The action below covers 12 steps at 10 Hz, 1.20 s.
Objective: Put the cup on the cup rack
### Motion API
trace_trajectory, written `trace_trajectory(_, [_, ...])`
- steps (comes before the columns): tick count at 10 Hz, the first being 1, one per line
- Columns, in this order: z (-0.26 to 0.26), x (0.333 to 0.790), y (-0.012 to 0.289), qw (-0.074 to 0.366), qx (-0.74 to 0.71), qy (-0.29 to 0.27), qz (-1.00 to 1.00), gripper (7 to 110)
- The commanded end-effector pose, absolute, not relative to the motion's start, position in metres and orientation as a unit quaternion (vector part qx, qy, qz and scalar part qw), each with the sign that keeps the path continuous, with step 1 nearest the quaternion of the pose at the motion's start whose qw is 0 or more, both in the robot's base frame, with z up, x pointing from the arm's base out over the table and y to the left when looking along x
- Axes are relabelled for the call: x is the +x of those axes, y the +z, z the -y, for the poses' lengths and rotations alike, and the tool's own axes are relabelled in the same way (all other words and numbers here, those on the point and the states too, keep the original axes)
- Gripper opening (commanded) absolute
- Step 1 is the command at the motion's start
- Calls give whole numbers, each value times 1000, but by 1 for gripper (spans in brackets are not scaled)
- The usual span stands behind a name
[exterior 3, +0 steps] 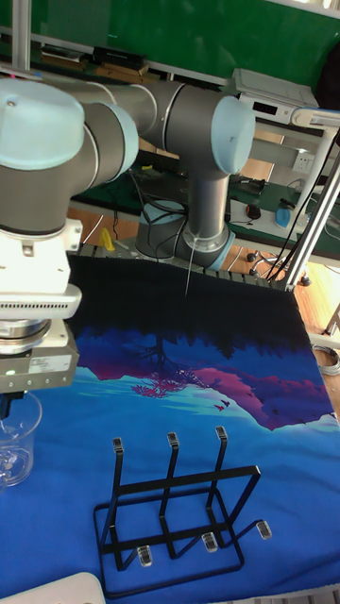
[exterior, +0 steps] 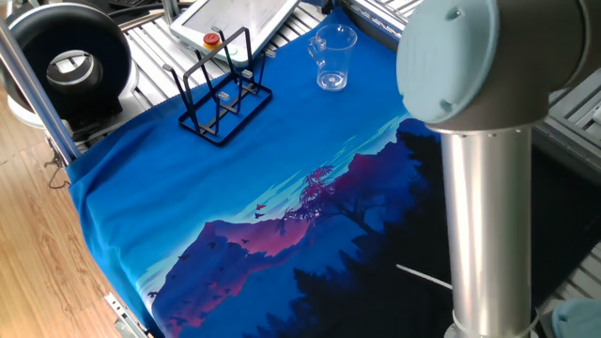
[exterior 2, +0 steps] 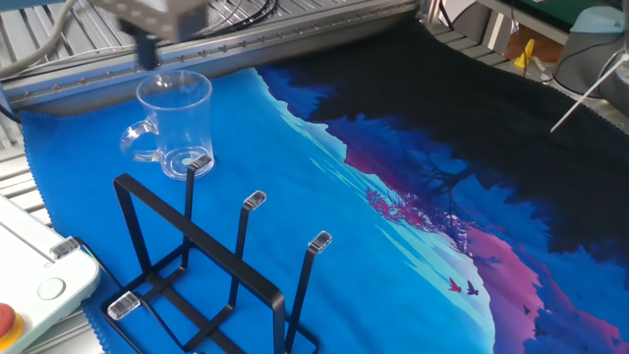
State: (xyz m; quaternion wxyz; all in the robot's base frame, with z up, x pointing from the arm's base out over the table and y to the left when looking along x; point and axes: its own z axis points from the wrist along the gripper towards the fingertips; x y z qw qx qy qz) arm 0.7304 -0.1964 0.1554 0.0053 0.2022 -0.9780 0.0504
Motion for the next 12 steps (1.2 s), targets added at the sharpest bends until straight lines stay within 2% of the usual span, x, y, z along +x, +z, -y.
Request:
trace_trajectory(1, [174,706,157,54,144,-13,988,7])
trace_trajectory(2, [177,704,157,58,114,-7,992,7])
trace_trajectory(5, [144,711,158,38,85,-69,993,7])
trace_trajectory(8, [186,725,155,18,120,16,992,7])
trace_trajectory(11, [183,737,154,3,155,2,988,7])
trace_trajectory(12, [198,750,150,1,155,3,988,7])
